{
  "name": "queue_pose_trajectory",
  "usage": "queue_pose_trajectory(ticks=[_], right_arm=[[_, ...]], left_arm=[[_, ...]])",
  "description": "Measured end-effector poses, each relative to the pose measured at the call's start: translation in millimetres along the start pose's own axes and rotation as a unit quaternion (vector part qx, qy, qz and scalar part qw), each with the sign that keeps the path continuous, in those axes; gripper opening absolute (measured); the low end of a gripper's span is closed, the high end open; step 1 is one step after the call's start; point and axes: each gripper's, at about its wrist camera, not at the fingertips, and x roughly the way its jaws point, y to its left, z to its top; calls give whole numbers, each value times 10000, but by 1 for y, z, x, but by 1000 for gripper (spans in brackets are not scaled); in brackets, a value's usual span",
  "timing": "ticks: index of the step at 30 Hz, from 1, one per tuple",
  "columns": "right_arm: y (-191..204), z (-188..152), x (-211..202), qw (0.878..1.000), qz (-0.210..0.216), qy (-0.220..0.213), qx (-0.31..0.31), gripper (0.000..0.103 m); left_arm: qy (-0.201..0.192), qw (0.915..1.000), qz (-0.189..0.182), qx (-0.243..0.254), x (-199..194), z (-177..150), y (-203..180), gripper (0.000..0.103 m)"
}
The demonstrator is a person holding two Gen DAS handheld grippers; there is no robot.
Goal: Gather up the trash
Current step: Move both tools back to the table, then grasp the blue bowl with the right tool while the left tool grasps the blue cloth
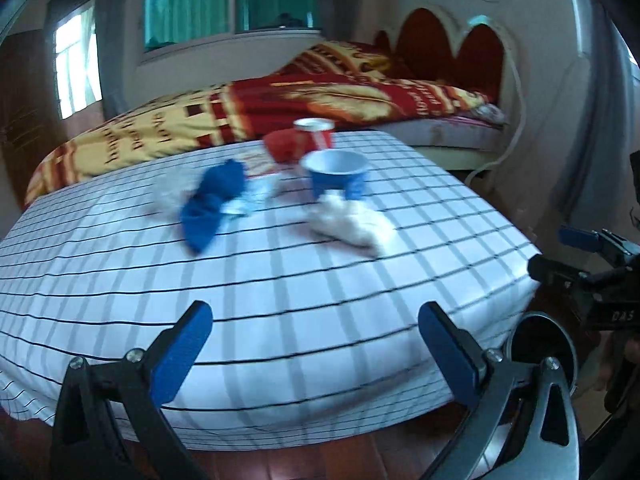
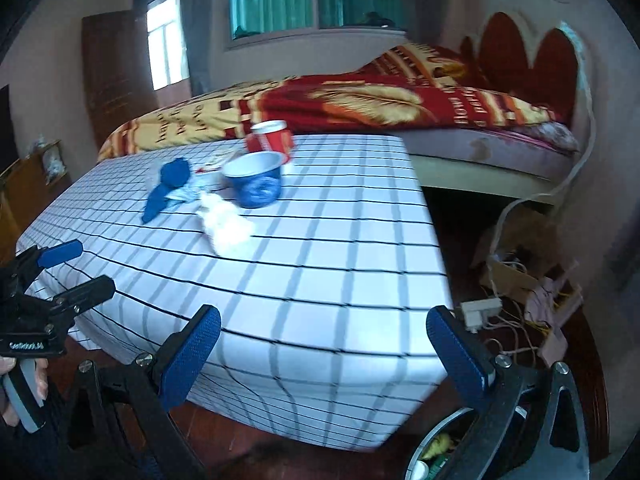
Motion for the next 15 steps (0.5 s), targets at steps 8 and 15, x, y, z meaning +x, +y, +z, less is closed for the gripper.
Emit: queue_pose_trajectory(ticks=[8, 15], right_arm=[[33, 43, 38, 9997, 227, -22, -63, 103], [52, 87, 91, 9993, 224, 103, -266, 103]], left_arm=[[-90, 9982, 413, -428, 20, 23, 74, 96], [84, 9974, 278, -664, 68, 48, 101, 87]])
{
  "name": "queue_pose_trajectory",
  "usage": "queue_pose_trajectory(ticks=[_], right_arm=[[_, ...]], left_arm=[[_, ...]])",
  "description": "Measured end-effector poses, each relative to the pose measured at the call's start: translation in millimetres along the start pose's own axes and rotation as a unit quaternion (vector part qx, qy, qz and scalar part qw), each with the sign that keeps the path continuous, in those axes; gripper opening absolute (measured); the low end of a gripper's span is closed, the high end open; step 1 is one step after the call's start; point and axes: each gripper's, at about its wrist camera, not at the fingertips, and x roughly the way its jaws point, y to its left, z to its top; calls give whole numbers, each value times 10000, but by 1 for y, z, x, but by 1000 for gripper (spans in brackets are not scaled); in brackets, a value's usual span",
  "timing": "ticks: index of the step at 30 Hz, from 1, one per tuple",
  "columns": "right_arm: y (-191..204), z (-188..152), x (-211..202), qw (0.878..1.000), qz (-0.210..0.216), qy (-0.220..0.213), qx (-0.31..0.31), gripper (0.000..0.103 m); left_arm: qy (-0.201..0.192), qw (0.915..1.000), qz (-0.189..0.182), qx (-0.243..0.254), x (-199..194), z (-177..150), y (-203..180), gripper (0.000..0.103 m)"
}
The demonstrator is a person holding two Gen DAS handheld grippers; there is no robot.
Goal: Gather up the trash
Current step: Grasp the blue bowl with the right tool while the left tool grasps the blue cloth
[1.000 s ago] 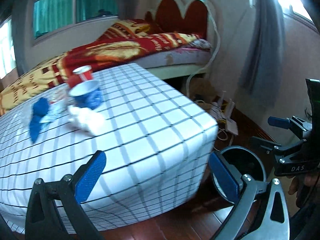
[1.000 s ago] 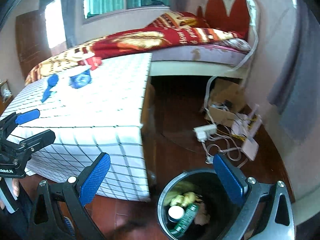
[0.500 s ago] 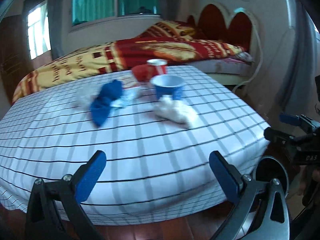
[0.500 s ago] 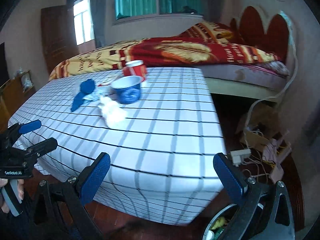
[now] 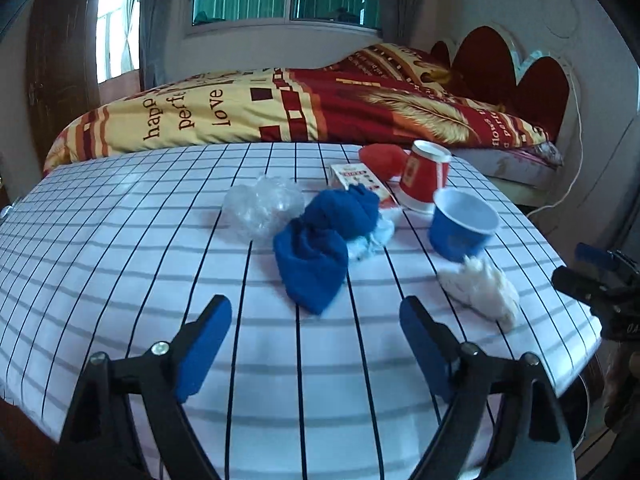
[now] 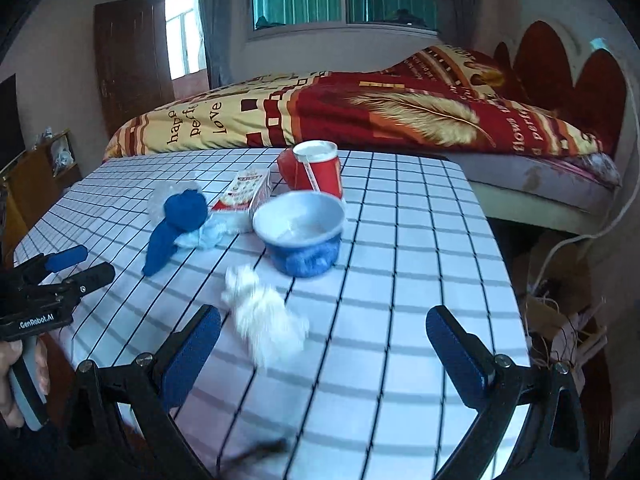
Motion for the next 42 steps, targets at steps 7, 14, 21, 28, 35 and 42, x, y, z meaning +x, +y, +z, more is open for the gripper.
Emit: queue_pose_trajectory(ticks=[7, 14, 21, 28, 35, 42], right_arm=[[6, 31, 52, 9996, 23, 251, -144, 103], [16, 48, 99, 9971, 176, 656, -334, 103], [20, 55, 130, 9949, 147, 923, -378, 87], [19, 52, 120, 9961, 188, 770, -384, 80], [7, 50, 90, 9983, 124, 441, -350, 79], [-11, 43, 32, 9995, -14, 67, -292, 79]], left_arm=[[42, 9999, -122, 17, 45, 27, -7, 87], [106, 9997, -204, 3, 68, 42, -6, 87], [287, 9990, -312, -104, 84, 47, -1, 71], [30, 9982, -577, -129, 65, 47, 0, 56], [-182, 9981, -590, -44, 40, 47, -3, 51], [-455, 9970, -599, 207, 0, 38, -15, 50]])
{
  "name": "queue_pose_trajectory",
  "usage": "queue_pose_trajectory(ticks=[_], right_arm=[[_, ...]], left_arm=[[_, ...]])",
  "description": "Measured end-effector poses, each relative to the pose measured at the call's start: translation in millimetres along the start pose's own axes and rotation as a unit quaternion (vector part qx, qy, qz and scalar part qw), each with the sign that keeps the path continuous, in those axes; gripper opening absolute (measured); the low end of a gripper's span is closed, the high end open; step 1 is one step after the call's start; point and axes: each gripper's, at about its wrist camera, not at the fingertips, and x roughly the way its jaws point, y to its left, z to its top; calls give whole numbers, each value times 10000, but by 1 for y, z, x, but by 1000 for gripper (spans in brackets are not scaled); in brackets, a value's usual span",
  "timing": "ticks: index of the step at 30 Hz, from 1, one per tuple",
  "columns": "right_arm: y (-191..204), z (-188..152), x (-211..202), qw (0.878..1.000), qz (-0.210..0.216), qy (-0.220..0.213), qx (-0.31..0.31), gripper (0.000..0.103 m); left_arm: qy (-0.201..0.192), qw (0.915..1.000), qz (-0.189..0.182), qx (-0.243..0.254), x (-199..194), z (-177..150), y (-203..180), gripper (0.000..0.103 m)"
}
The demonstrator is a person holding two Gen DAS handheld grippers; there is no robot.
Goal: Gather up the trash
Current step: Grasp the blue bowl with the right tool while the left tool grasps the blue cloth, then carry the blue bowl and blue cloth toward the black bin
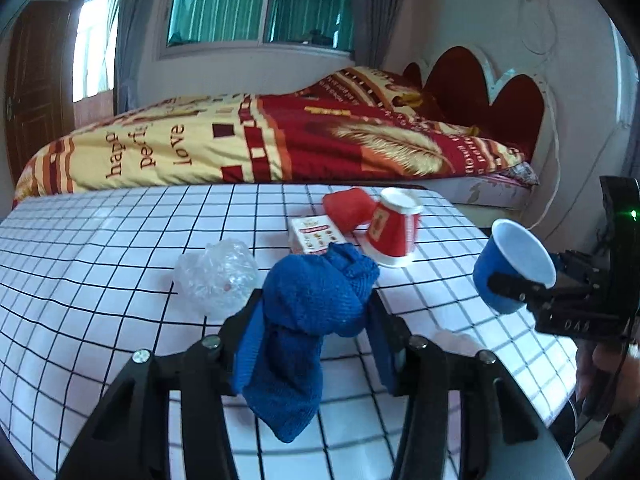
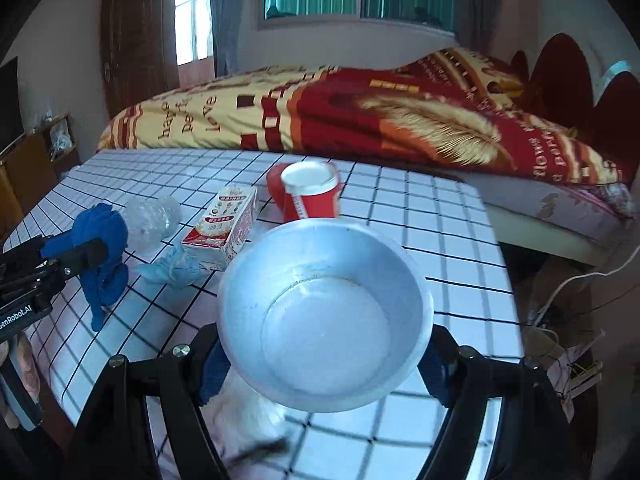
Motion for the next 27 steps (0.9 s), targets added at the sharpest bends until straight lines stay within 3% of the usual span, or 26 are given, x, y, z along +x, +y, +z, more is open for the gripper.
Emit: queue_pose_trajectory(ticks=[8, 27], right_arm=[[-26, -34, -75, 9993, -219, -261, 165, 79], [-76, -114, -174, 9946, -695, -385, 667, 79]], left_arm=[[-134, 9995, -173, 238, -37, -16, -36, 50], [-53, 9922, -917, 839, -66, -41, -137, 50]])
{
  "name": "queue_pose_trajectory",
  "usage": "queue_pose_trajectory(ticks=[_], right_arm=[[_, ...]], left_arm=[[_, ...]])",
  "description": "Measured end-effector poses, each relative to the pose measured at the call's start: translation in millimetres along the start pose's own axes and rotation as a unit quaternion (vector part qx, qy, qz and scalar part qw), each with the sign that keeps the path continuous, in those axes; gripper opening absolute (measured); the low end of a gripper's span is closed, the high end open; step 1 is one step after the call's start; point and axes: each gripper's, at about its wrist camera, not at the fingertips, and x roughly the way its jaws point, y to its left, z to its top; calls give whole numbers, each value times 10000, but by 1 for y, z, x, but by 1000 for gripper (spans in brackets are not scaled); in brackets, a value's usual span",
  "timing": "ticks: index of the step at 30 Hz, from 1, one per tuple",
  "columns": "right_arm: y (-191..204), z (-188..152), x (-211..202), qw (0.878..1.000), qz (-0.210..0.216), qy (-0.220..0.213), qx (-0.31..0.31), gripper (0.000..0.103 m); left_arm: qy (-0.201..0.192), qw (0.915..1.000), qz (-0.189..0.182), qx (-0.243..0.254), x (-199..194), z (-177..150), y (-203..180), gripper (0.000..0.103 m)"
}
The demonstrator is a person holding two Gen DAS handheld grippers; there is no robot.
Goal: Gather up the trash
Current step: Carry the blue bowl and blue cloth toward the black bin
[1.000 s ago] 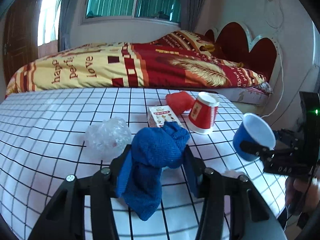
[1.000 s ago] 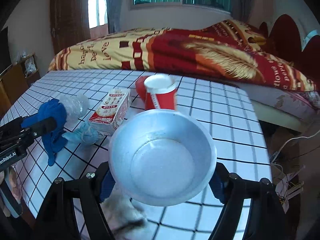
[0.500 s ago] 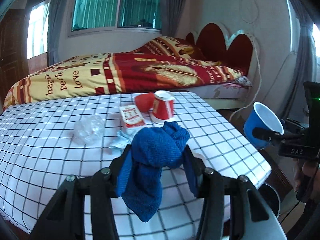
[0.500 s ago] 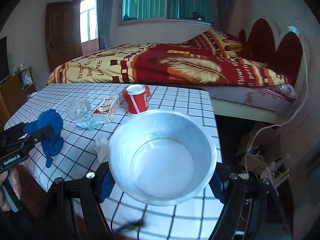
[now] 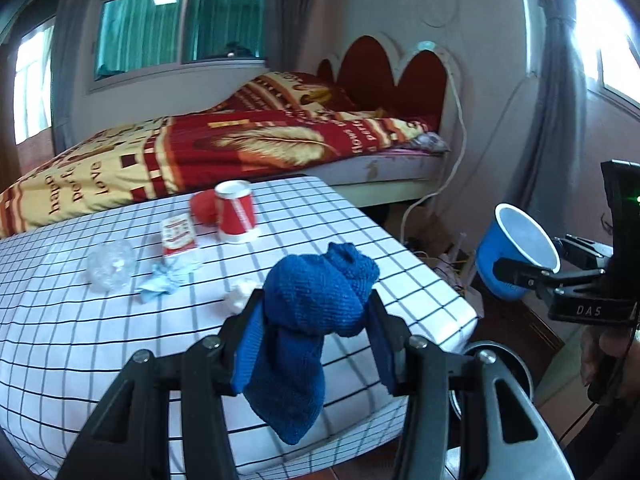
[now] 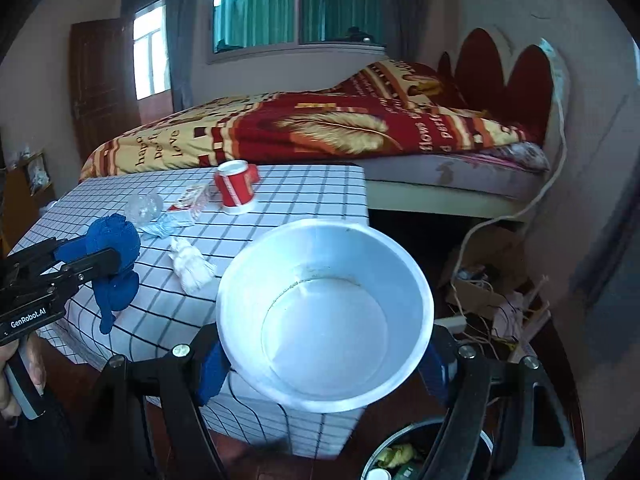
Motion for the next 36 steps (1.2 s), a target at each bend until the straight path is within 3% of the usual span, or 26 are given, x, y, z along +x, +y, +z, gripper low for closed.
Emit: queue_pose_trajectory(ticks=[19, 36], right_arm=[[-102, -64, -50, 9949, -676, 148, 739, 79], [-154, -114, -76, 9872, -1075, 359, 1126, 79]], left_arm=[[246, 9937, -911, 611, 28, -5, -118, 50], [555, 9818, -1527, 981, 43, -23, -189, 50]])
